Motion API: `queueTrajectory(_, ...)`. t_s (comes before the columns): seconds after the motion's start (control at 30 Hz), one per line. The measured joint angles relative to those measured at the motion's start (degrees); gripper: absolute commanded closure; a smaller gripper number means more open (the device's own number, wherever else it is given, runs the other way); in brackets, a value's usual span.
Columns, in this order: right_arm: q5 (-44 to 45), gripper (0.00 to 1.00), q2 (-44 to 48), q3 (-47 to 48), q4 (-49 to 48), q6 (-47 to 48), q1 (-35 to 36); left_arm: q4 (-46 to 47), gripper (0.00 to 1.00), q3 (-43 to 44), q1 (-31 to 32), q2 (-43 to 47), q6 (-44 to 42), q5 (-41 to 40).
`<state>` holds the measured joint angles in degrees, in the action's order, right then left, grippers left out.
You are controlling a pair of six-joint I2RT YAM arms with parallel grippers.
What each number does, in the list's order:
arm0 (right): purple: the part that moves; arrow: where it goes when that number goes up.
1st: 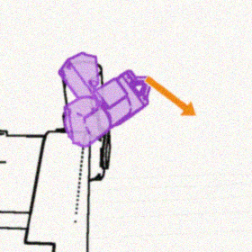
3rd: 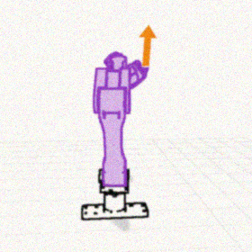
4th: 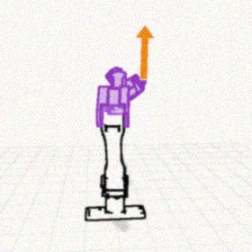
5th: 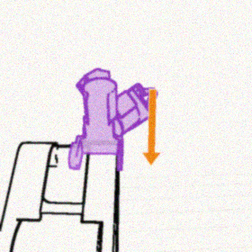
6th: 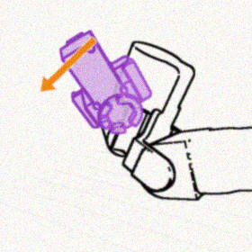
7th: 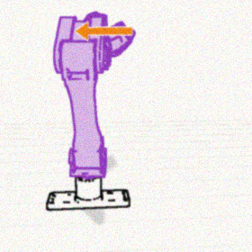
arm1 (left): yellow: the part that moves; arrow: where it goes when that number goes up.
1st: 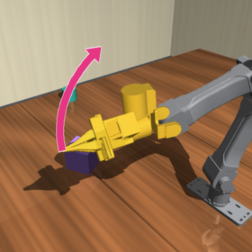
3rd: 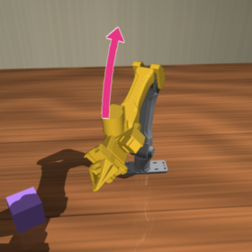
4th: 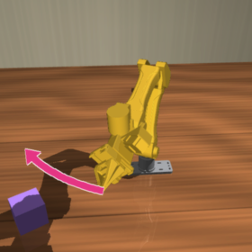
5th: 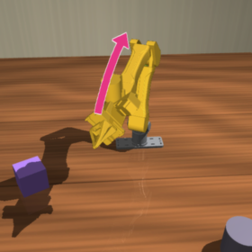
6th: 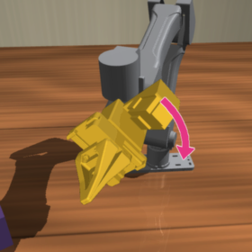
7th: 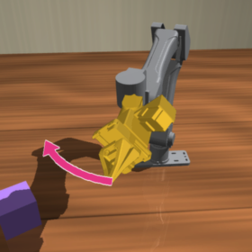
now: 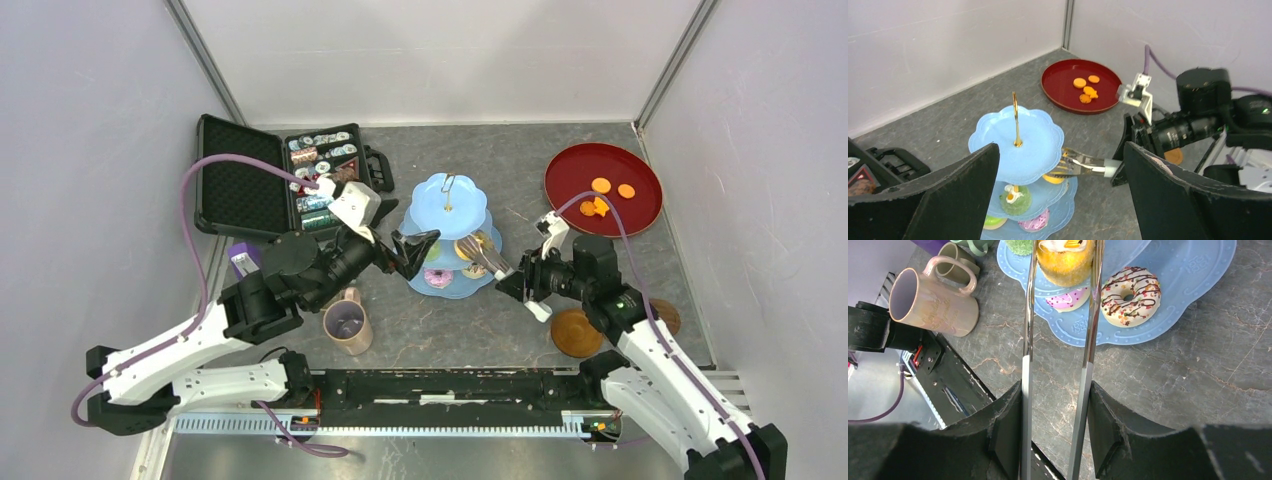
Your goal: Serve the afternoon tea
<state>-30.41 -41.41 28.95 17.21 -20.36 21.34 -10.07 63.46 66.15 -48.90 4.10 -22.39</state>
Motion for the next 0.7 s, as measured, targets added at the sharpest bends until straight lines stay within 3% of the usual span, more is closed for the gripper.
queueTrajectory(0.43,9.35,0.39,-6.58,6.38,1.88,2.67,5.86,2.51,0.00,-8.55,0.00,1.86,-1.33,-1.36)
queueTrajectory(0.7,11.78,0.40,-6.51,6.67,3.85,4.26,6.67,4.68,0.00,-9.09,0.00,3.06,-1.33,-1.53)
